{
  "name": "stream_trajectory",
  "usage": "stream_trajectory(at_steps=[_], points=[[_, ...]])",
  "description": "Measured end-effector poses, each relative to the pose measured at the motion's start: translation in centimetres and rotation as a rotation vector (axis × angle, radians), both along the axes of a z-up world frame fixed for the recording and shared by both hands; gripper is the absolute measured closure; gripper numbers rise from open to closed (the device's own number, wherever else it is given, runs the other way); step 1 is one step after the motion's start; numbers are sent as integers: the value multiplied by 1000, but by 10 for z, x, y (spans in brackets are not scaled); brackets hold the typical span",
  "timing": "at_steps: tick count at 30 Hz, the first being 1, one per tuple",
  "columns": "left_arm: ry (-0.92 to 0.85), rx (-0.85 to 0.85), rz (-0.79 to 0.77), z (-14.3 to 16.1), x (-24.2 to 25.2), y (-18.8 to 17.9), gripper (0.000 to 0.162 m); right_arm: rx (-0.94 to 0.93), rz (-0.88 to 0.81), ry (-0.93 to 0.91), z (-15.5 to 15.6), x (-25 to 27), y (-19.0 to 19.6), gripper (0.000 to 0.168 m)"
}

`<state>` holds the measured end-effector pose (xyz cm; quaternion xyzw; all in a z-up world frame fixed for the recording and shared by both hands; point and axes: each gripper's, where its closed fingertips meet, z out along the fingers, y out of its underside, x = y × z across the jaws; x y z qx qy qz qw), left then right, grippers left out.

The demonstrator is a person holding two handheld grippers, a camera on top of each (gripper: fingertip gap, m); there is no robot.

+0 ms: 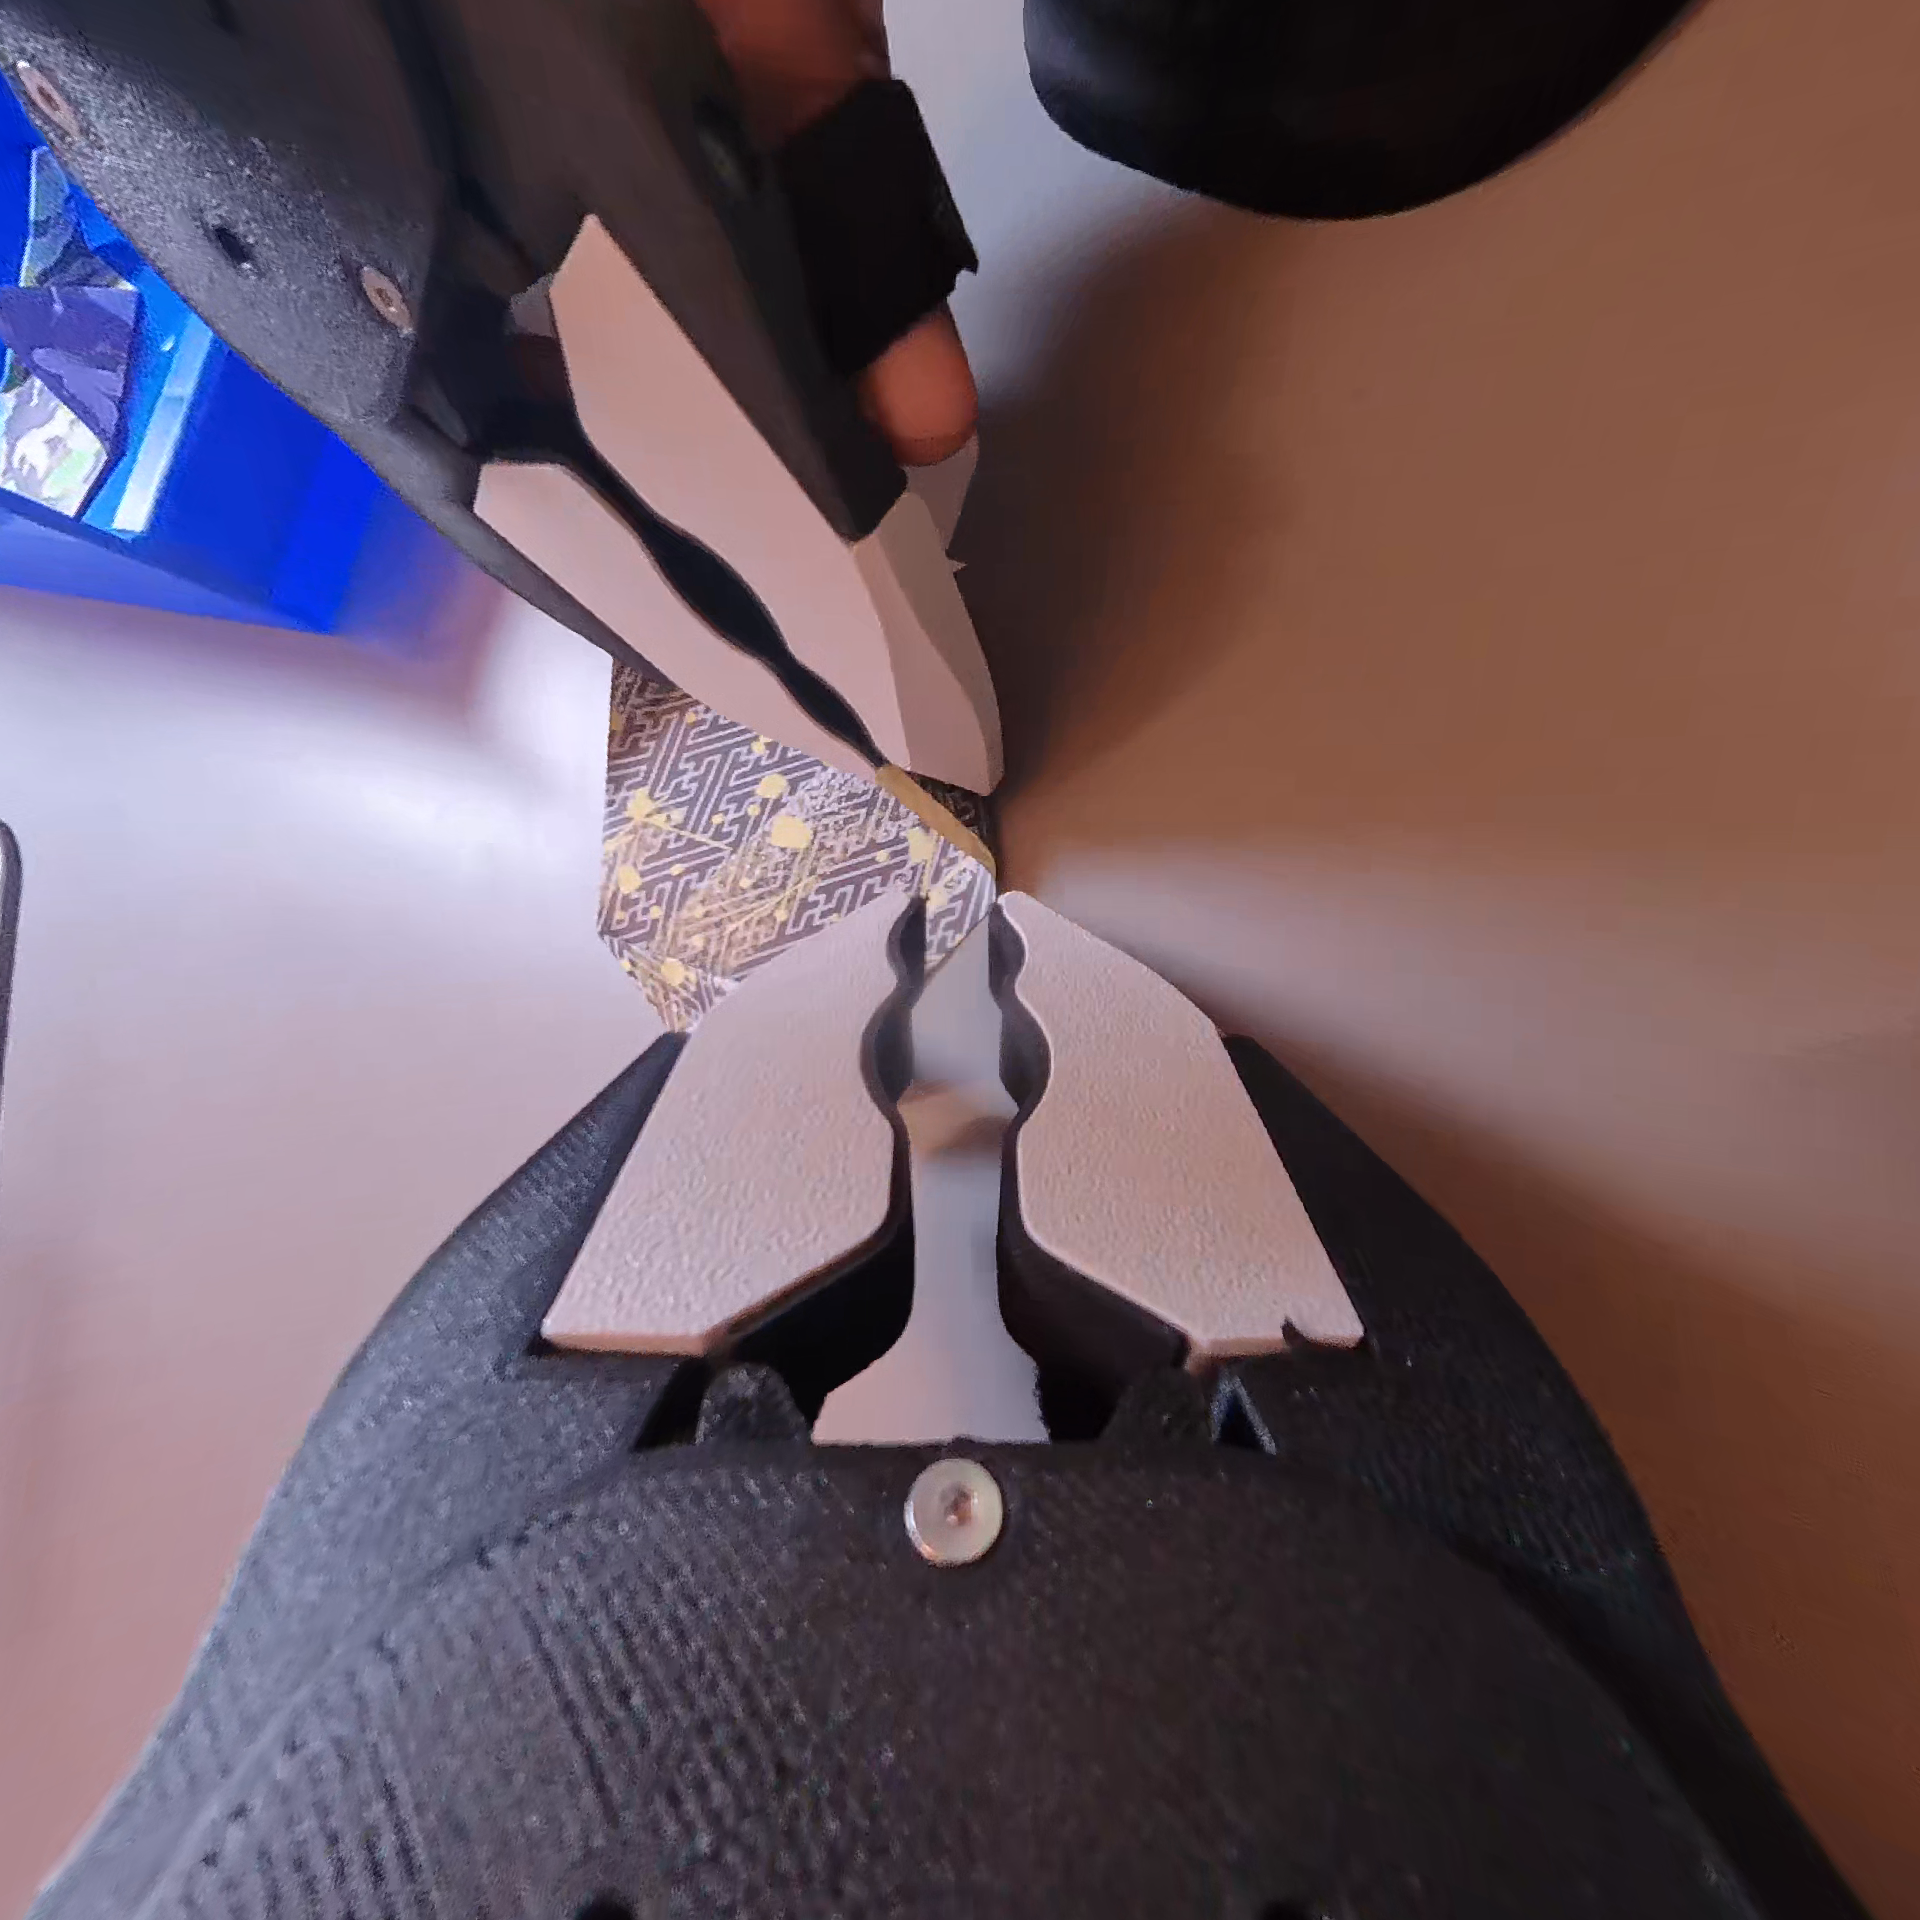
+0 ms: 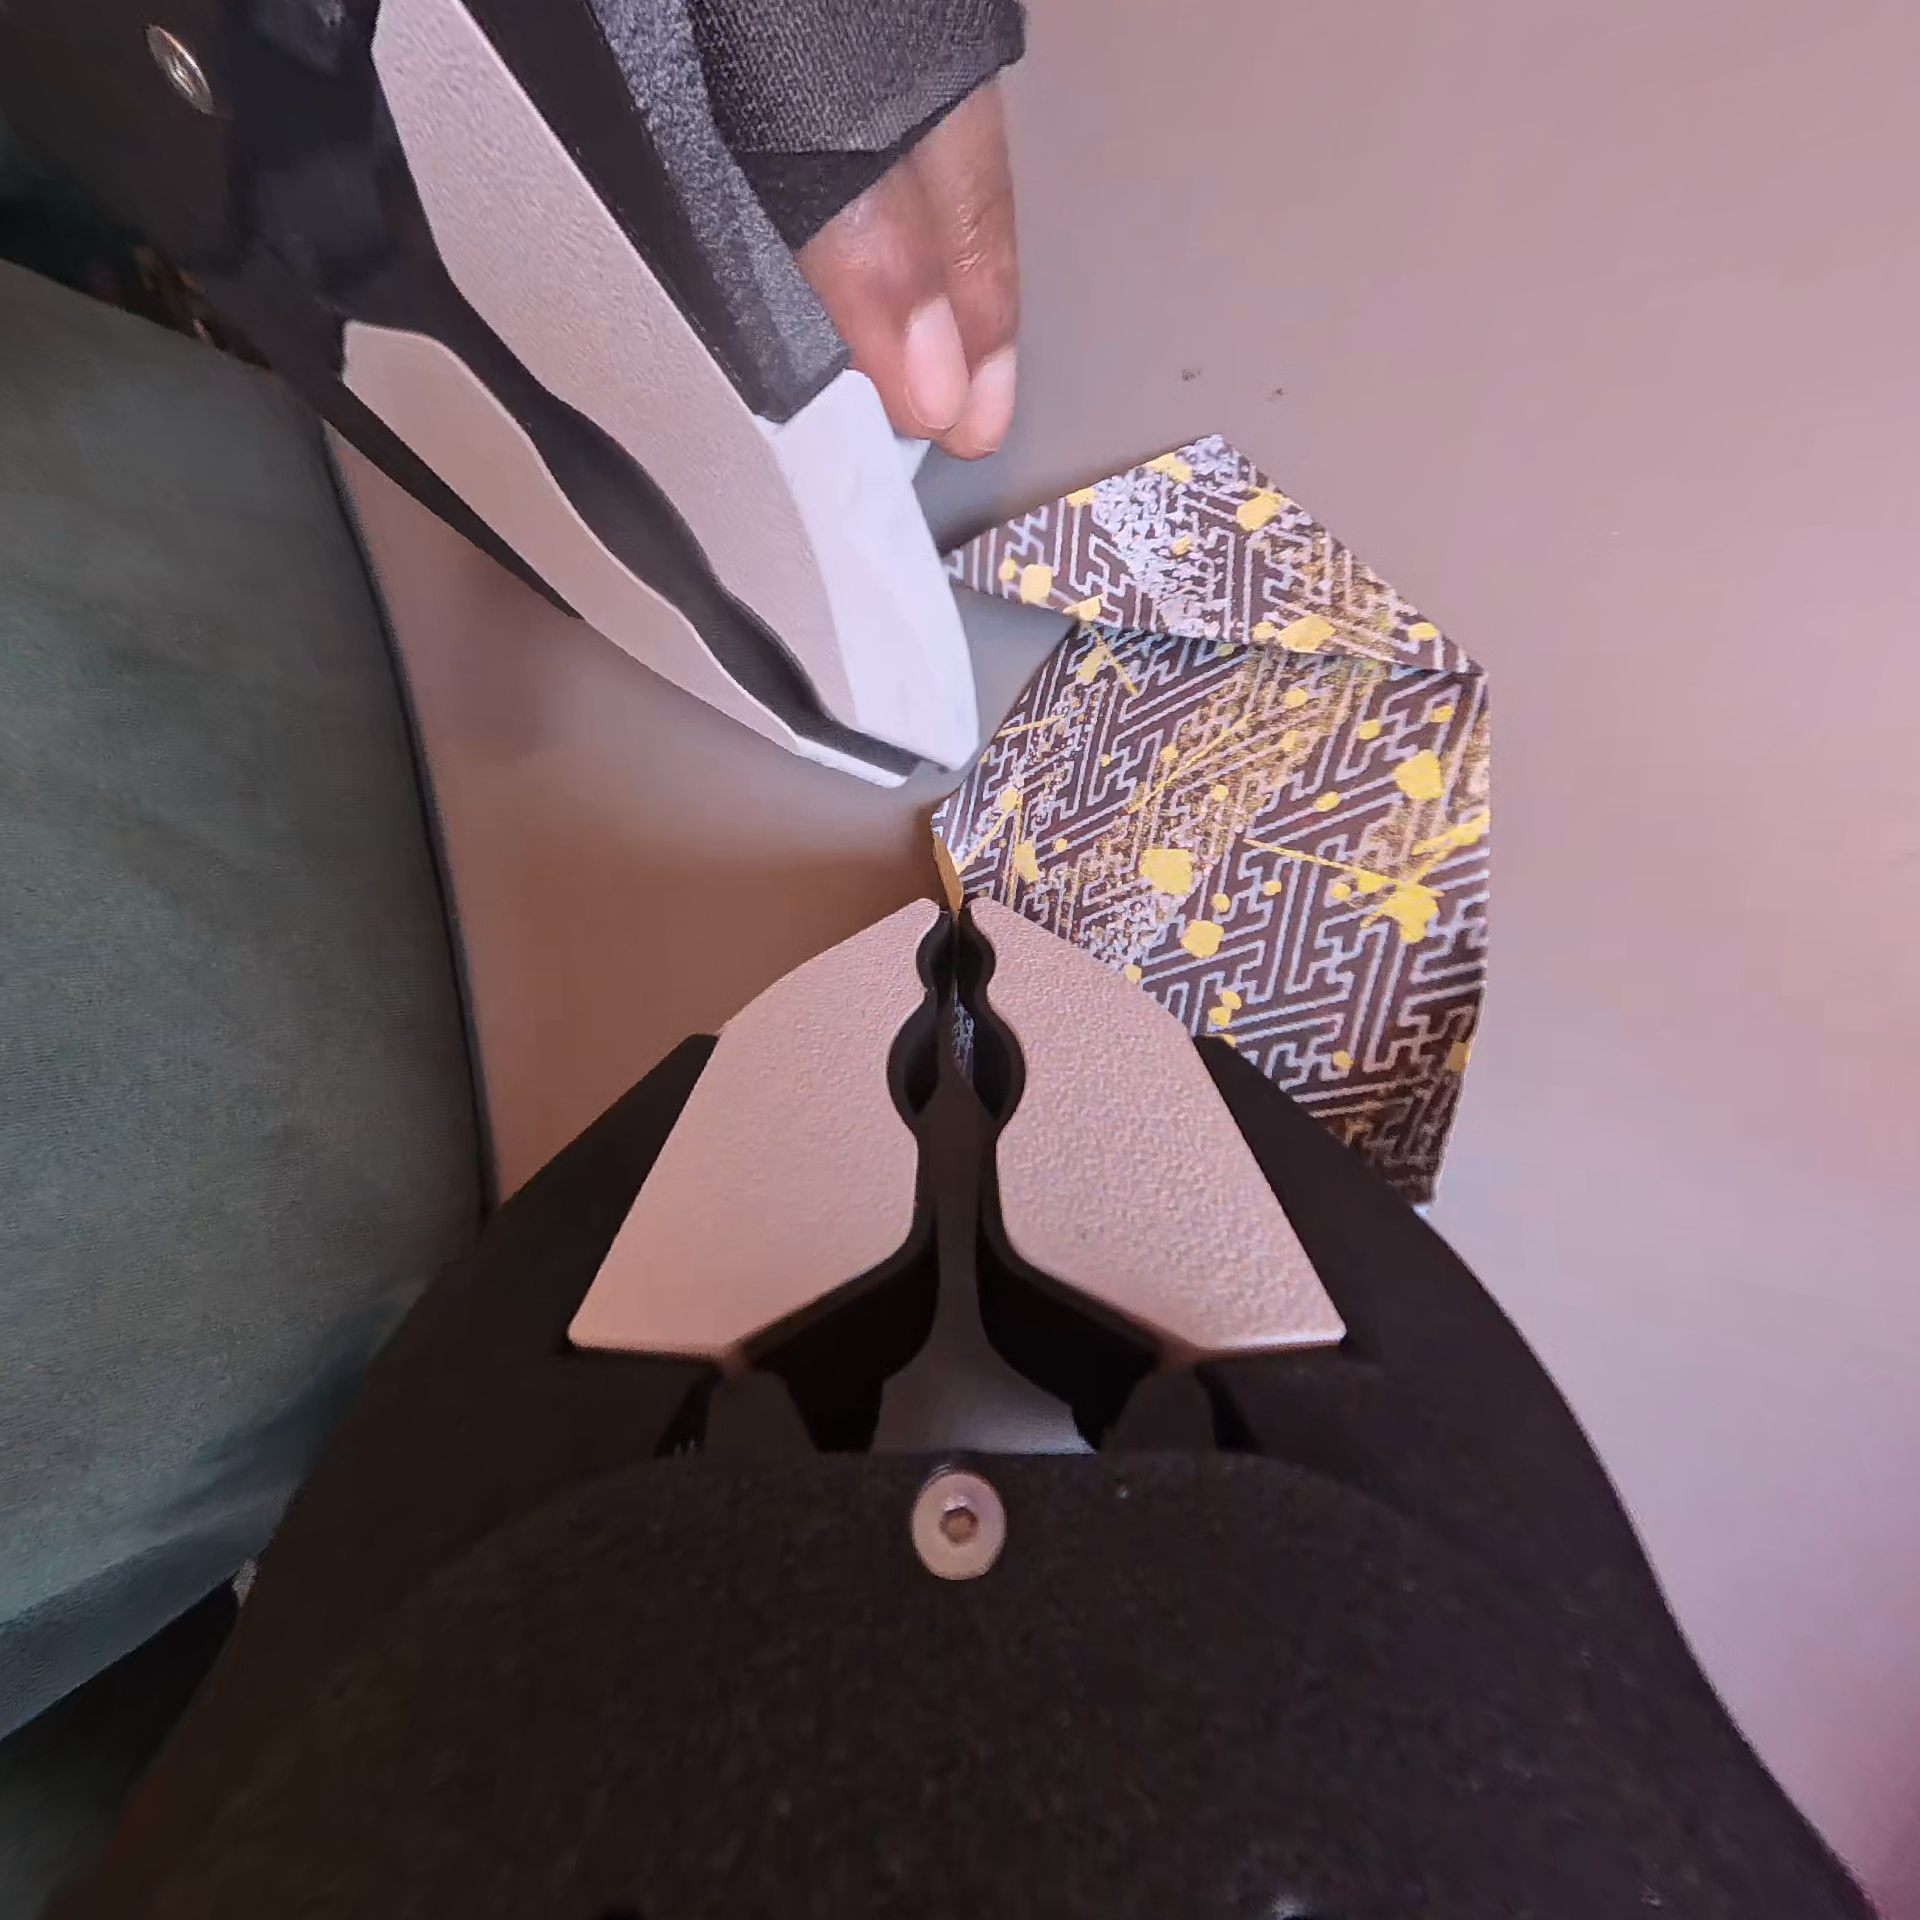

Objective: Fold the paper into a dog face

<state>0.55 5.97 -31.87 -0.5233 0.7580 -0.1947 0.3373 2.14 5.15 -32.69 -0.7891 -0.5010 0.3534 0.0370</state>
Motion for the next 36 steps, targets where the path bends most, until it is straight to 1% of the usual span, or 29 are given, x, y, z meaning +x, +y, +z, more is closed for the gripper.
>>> stream_trajectory(at_steps=[3, 5, 6, 8, 11, 14, 18, 19, 21, 25, 28, 31, 36], points=[[14, 9, -21, -3, 4, -3, 143, -25, 6, 41, 6, -2, -2, 168], [28, 12, -30, -5, 5, -4, 143, -43, 7, 75, 12, -3, -3, 168], [31, 3, -36, -5, 5, -6, 146, -54, 4, 93, 14, -4, -4, 168], [42, 7, -33, -7, 5, -5, 159, -69, -8, 123, 17, -4, -3, 168], [53, -11, -20, -9, 5, -4, 162, -58, -29, 136, 16, -3, 1, 167], [57, -51, -23, -9, 5, -6, 162, -6, -39, 113, 13, -1, 7, 158], [52, -104, -21, -9, 5, -6, 162, 13, -29, 105, 13, -1, 8, 163], [51, -131, -13, -9, 5, -6, 162, 6, -31, 101, 12, 0, 8, 168], [54, -166, 16, -9, 4, -3, 162, 10, -47, 59, 3, 4, 11, 168], [56, -108, 54, -8, 0, 6, 157, 0, -58, 52, 0, 4, 12, 168], [51, -112, 80, -8, 1, 8, 156, 4, -51, 41, 0, 4, 12, 168], [55, -128, 75, -9, 1, 8, 162, 19, -20, 30, 3, 4, 11, 168], [64, -134, 52, -9, 1, 6, 162, 105, 48, 8, 7, 5, 17, 167]])
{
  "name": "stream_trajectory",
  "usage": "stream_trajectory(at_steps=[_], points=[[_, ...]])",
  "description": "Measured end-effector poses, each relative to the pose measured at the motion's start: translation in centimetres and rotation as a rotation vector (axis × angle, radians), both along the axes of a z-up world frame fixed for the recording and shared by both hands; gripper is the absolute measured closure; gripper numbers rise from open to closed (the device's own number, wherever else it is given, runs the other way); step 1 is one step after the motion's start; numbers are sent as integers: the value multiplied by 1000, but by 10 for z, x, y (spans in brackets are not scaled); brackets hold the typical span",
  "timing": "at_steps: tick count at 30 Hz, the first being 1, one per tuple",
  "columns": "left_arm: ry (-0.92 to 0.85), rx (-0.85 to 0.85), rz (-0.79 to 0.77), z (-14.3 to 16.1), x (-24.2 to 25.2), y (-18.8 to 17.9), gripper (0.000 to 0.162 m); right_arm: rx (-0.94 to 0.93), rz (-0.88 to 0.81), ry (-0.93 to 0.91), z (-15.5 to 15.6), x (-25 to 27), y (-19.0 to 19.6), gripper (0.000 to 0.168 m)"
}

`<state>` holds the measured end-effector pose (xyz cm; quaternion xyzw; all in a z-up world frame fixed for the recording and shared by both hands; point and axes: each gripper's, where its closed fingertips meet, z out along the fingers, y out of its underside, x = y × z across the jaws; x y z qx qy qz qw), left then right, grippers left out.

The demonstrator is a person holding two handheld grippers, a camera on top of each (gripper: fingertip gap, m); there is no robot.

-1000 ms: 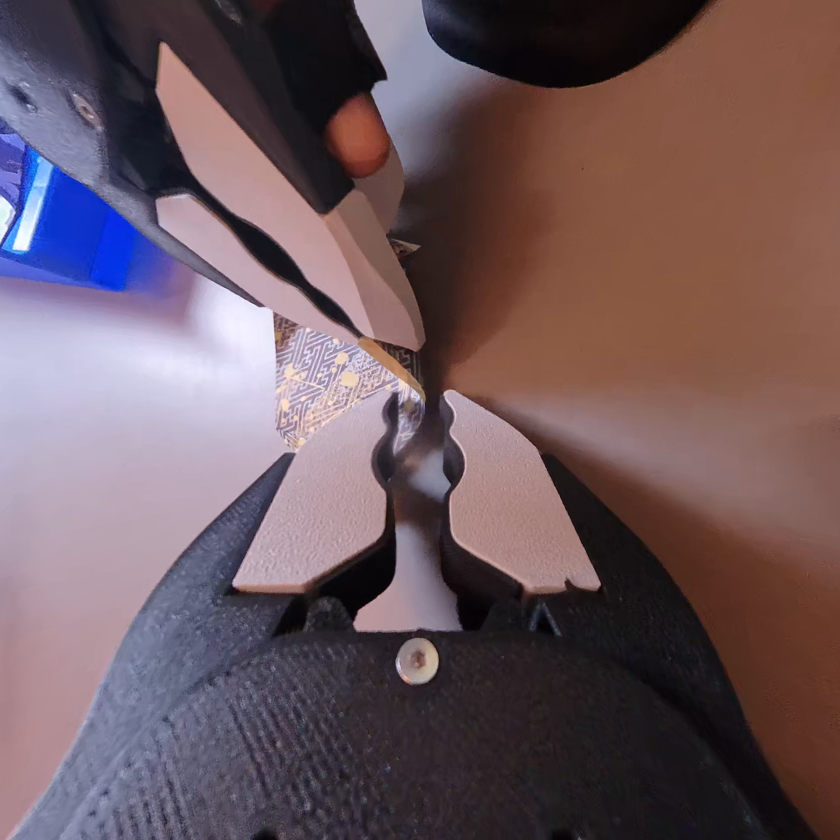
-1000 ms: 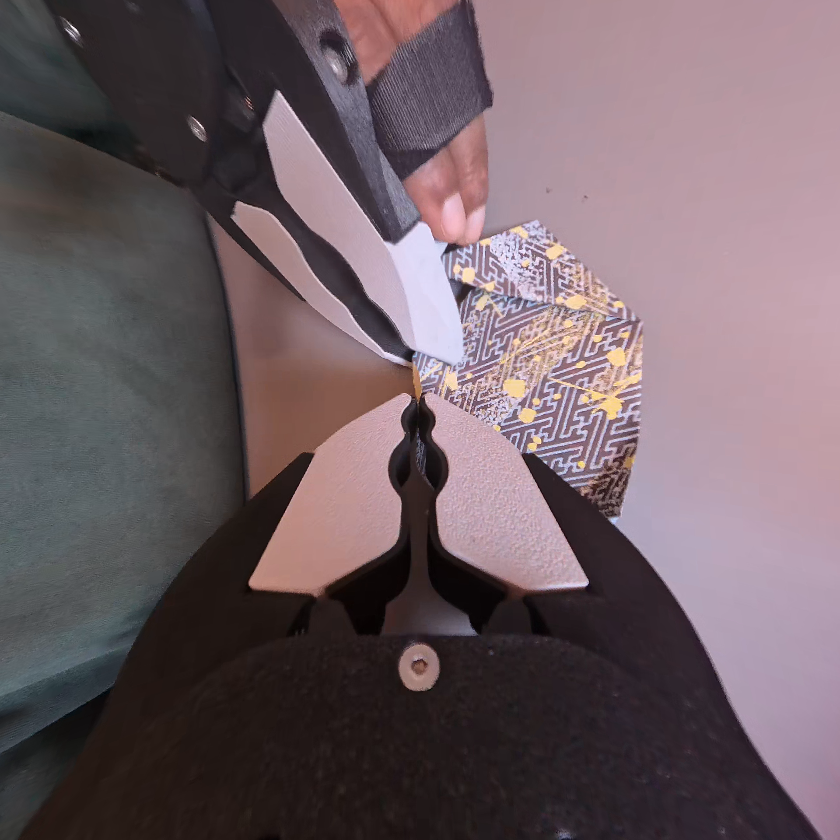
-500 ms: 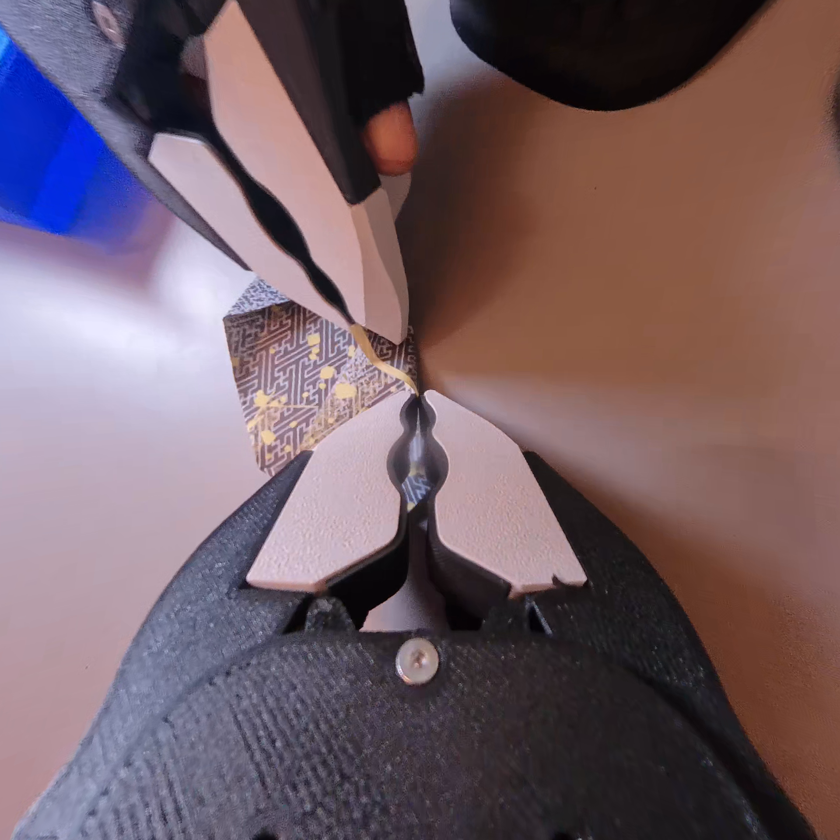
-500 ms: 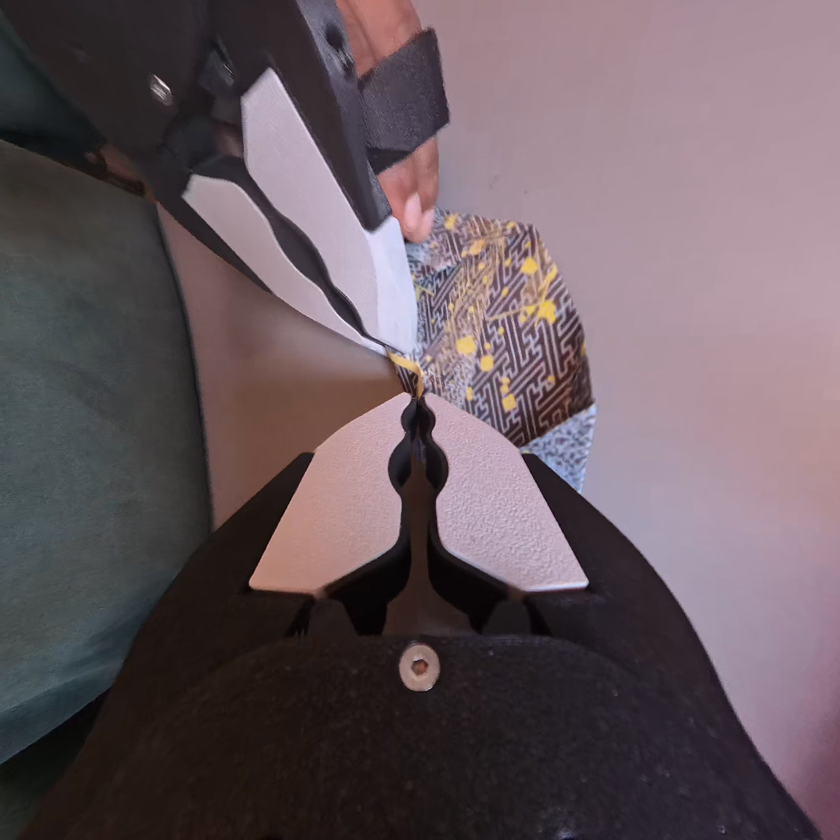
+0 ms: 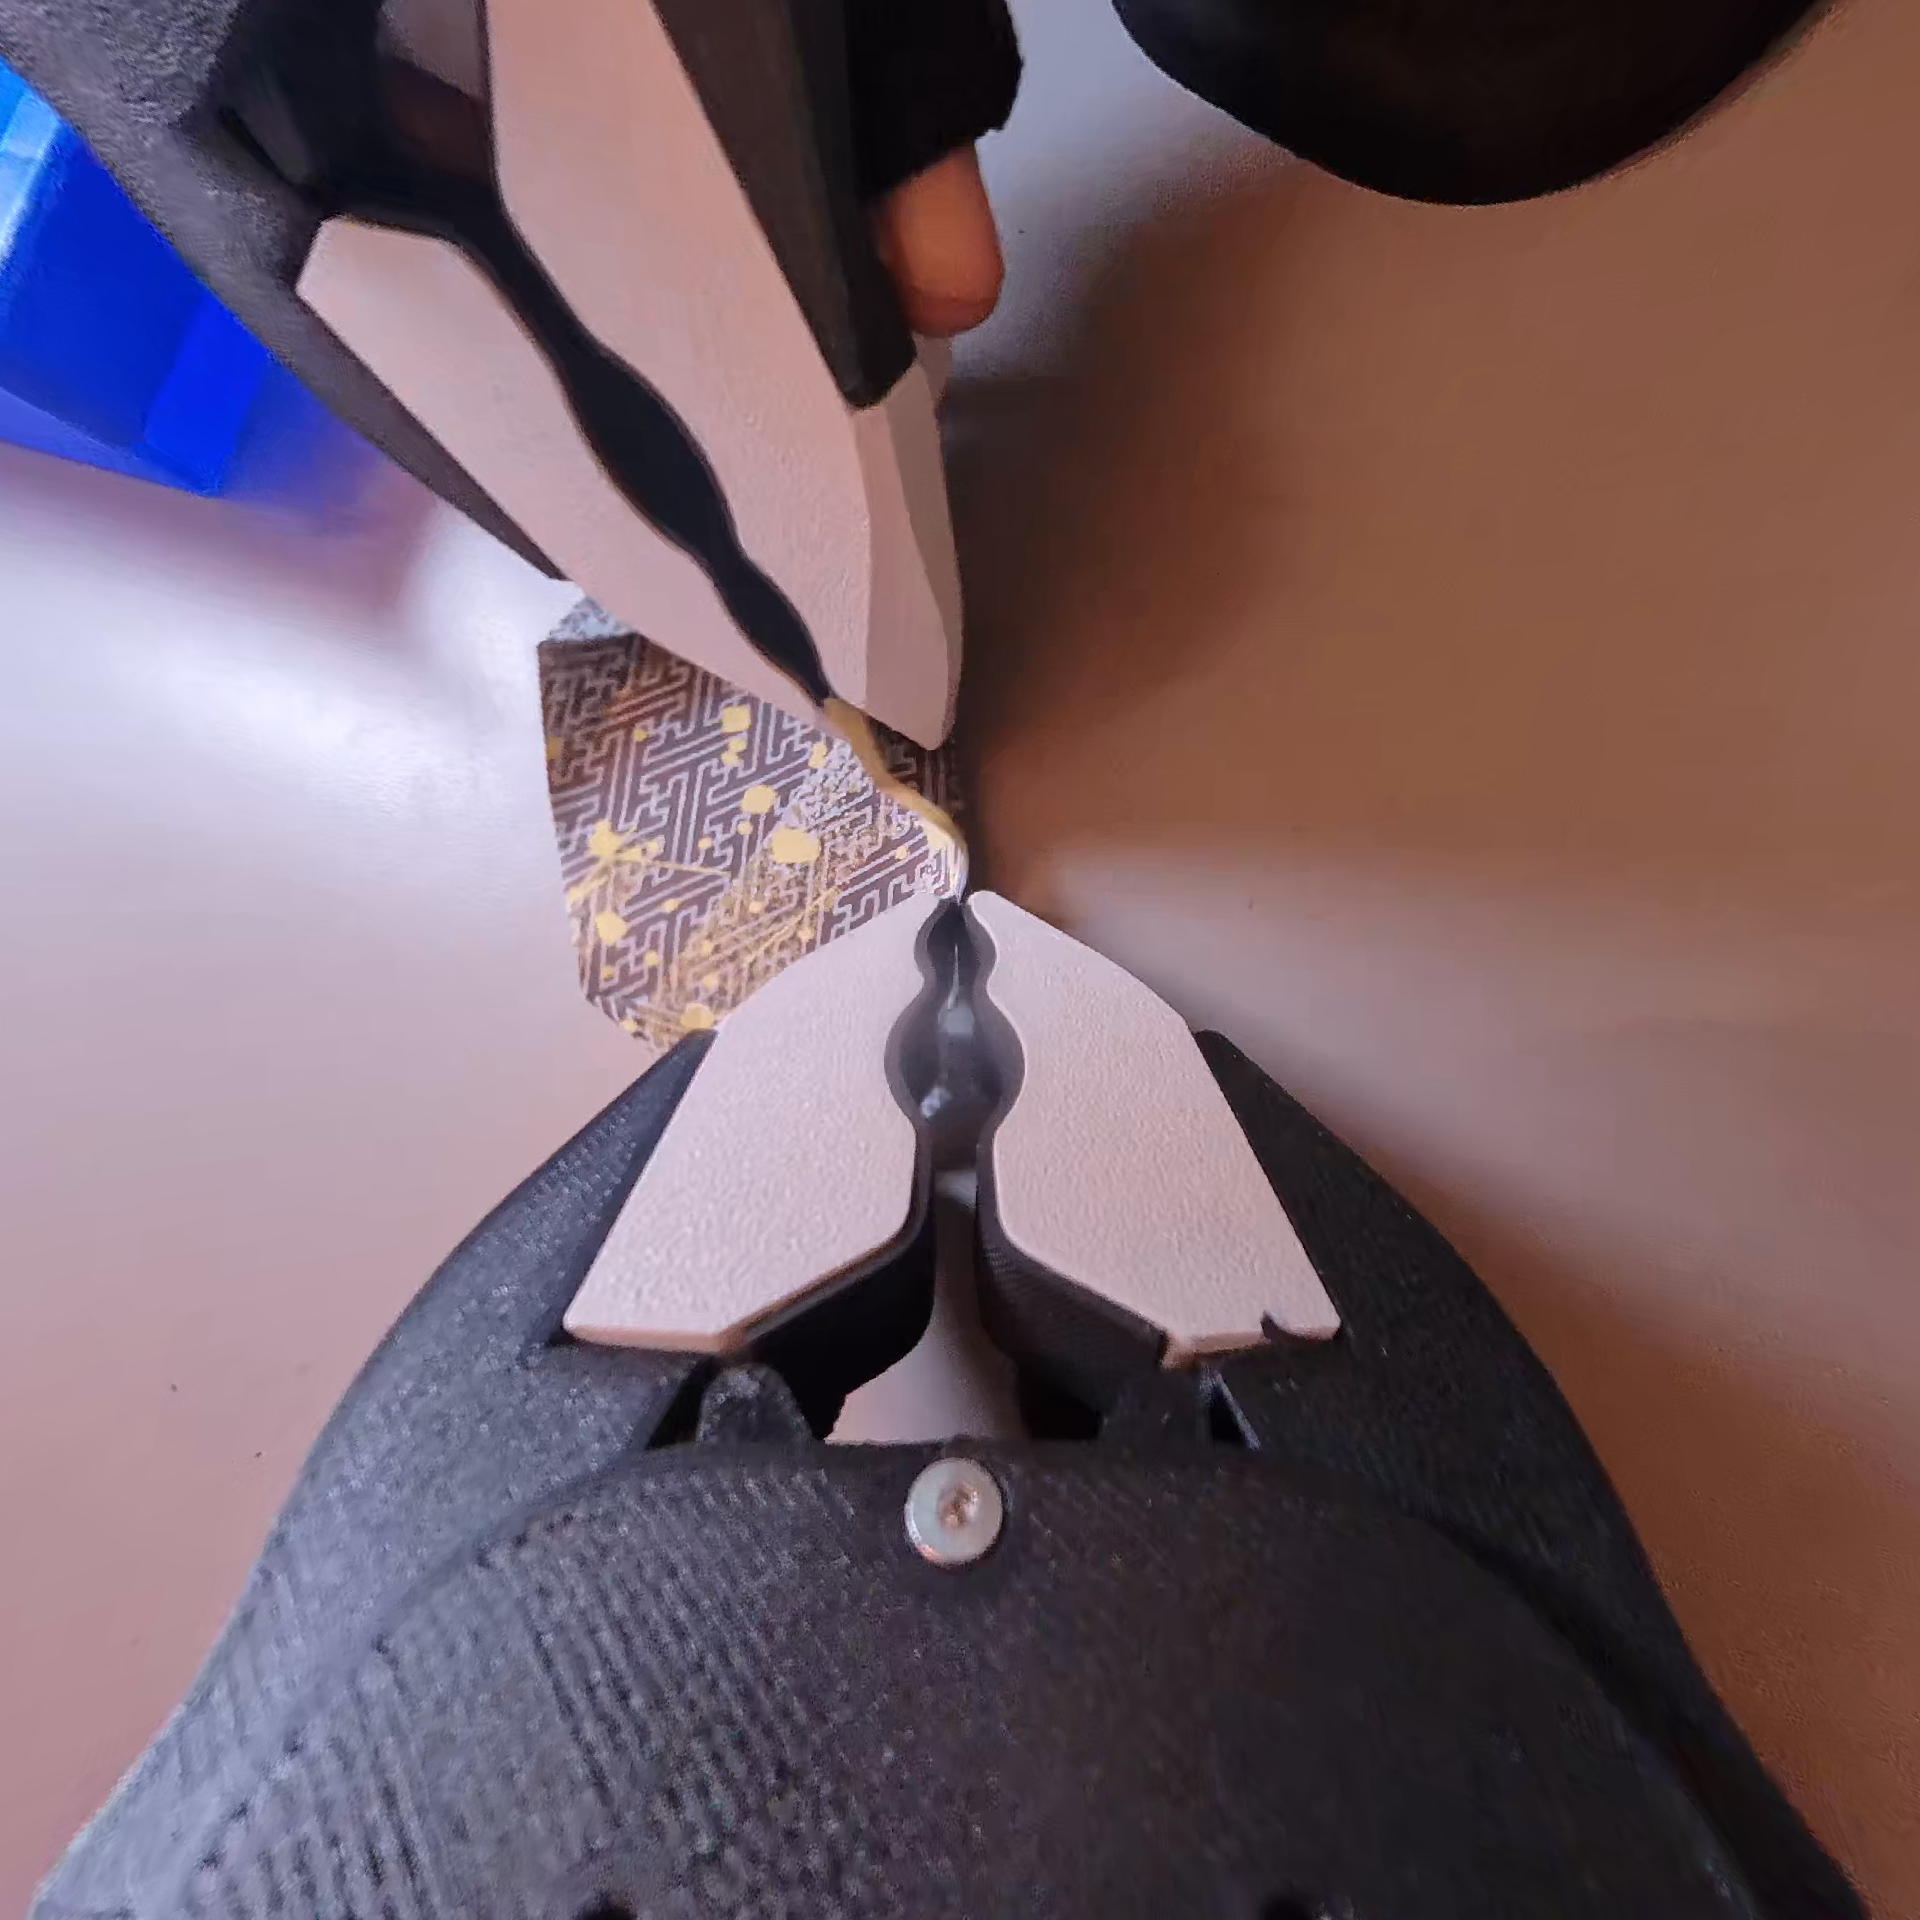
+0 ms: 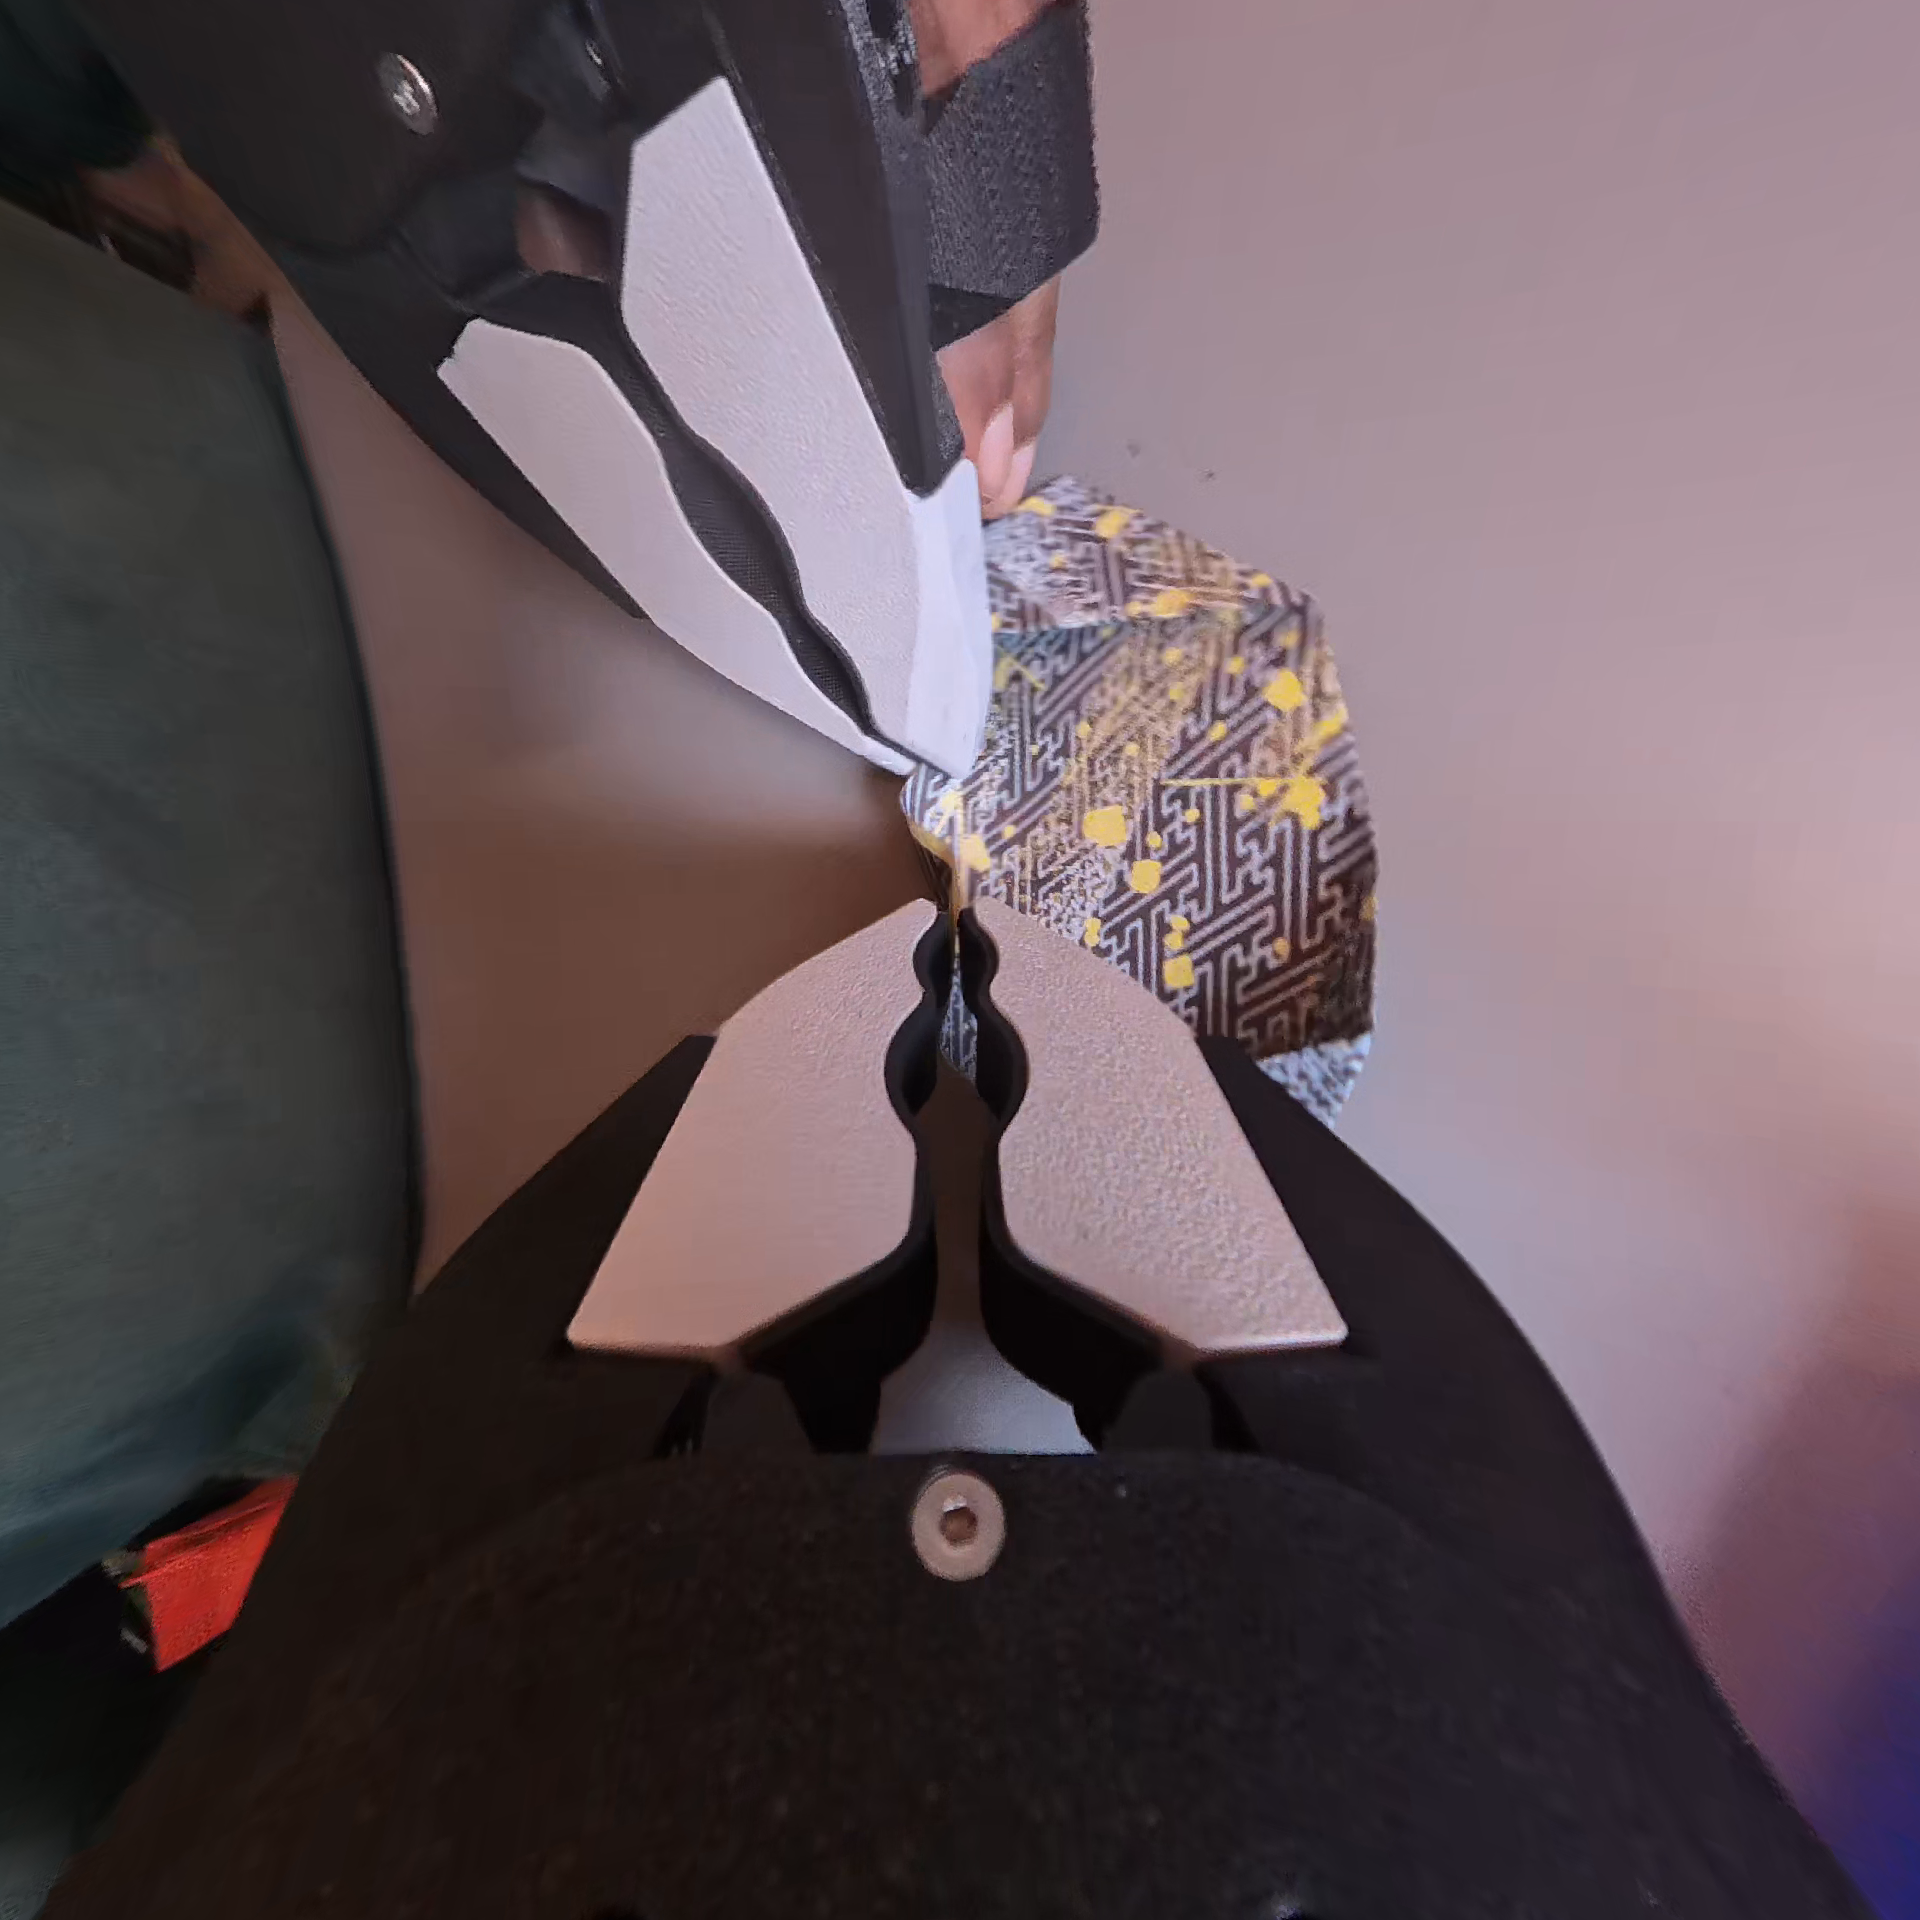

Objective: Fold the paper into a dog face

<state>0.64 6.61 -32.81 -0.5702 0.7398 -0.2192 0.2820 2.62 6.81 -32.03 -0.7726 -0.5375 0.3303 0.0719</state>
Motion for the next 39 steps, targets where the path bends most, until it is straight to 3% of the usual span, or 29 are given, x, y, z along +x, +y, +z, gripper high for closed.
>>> stream_trajectory(at_steps=[10, 15, 18, 22, 39], points=[[-46, 17, -68, 5, 0, -3, 162, -53, 62, -50, -7, -2, 4, 168], [-158, -73, 77, 32, -3, 21, 160, -55, 83, -54, -7, -3, -3, 168], [-120, -92, 127, 22, -5, 30, 157, -48, 95, -50, -6, -4, -8, 168], [0, 30, 81, 0, -6, 30, 162, -45, 106, -39, -4, -6, -12, 168], [-51, 5, 39, 0, -3, 27, 162, 23, 115, -20, -7, -14, -2, 168]])
